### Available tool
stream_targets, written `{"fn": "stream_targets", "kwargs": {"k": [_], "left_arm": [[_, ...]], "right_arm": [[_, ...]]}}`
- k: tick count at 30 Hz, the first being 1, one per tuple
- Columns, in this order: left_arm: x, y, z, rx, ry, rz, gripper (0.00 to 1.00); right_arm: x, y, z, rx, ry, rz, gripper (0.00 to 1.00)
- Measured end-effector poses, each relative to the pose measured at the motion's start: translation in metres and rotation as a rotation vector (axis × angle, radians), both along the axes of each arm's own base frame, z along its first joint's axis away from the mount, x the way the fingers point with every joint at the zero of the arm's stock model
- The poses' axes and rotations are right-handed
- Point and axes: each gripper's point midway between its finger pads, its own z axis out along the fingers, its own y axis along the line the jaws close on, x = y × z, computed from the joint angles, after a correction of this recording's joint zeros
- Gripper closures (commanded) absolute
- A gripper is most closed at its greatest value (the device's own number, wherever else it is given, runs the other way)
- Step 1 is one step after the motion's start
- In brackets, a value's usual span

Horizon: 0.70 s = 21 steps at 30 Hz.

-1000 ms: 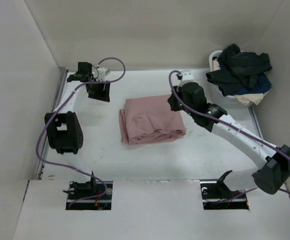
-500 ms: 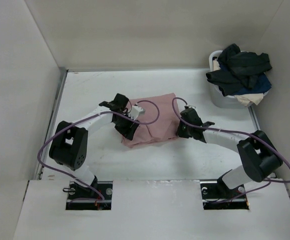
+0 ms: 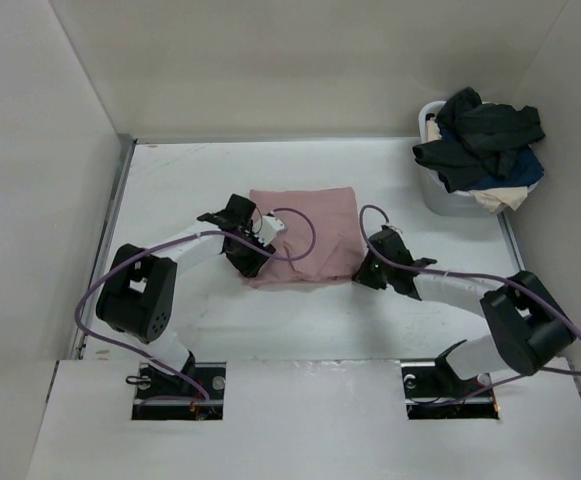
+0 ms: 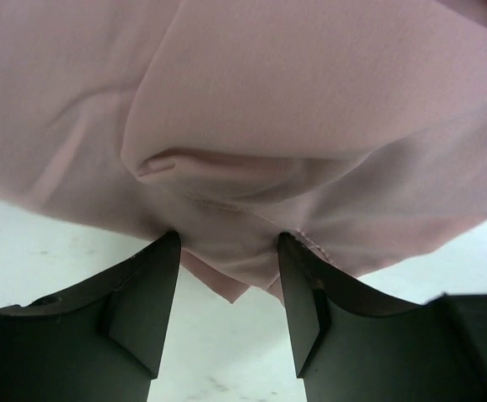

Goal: Fold and stack the trousers
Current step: Fold the trousers

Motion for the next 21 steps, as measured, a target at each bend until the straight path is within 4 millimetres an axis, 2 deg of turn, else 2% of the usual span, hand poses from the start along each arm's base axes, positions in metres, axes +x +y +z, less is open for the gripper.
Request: {"fn": "stream_targets", "kwargs": {"k": [2, 4, 6, 8, 9, 10, 13, 16, 17, 19, 21], "left_arm": [[0.008, 0.006, 0.001, 0.01, -0.035, 0.001, 0.5], [0.014, 0.01, 0.004, 0.015, -0.06, 0.006, 0.46], [0.016, 0.011, 0.01, 0.008, -0.076, 0.01, 0.43], [0.016, 0.009, 0.021, -0.01, -0.1, 0.01, 0.42], [0.015, 0.007, 0.028, -0.024, -0.112, 0.01, 0.41], [0.014, 0.006, 0.037, -0.041, -0.123, 0.013, 0.41], [0.016, 0.001, 0.068, -0.1, -0.154, 0.033, 0.42], [0.03, 0.004, 0.109, -0.172, -0.208, 0.101, 0.41], [0.038, 0.01, 0.124, -0.197, -0.235, 0.142, 0.41], [0.054, 0.03, 0.156, -0.241, -0.298, 0.252, 0.38], [0.07, 0.064, 0.187, -0.274, -0.373, 0.4, 0.37]], "right_arm": [[-0.01, -0.004, 0.0, 0.008, 0.01, -0.005, 0.97], [-0.019, -0.009, 0.002, 0.013, 0.01, -0.005, 0.91], [-0.024, -0.012, 0.012, 0.017, -0.018, 0.009, 0.8], [-0.021, -0.014, 0.033, 0.031, -0.081, 0.032, 0.57], [-0.018, -0.016, 0.048, 0.04, -0.122, 0.052, 0.36], [-0.014, -0.02, 0.064, 0.045, -0.159, 0.062, 0.0], [0.004, -0.037, 0.121, 0.023, -0.265, 0.084, 0.0], [0.024, -0.069, 0.18, -0.049, -0.346, 0.066, 0.0], [0.029, -0.083, 0.197, -0.083, -0.362, 0.051, 0.0], [0.034, -0.108, 0.218, -0.148, -0.365, 0.011, 0.0], [0.037, -0.131, 0.228, -0.213, -0.348, -0.051, 0.0]]}}
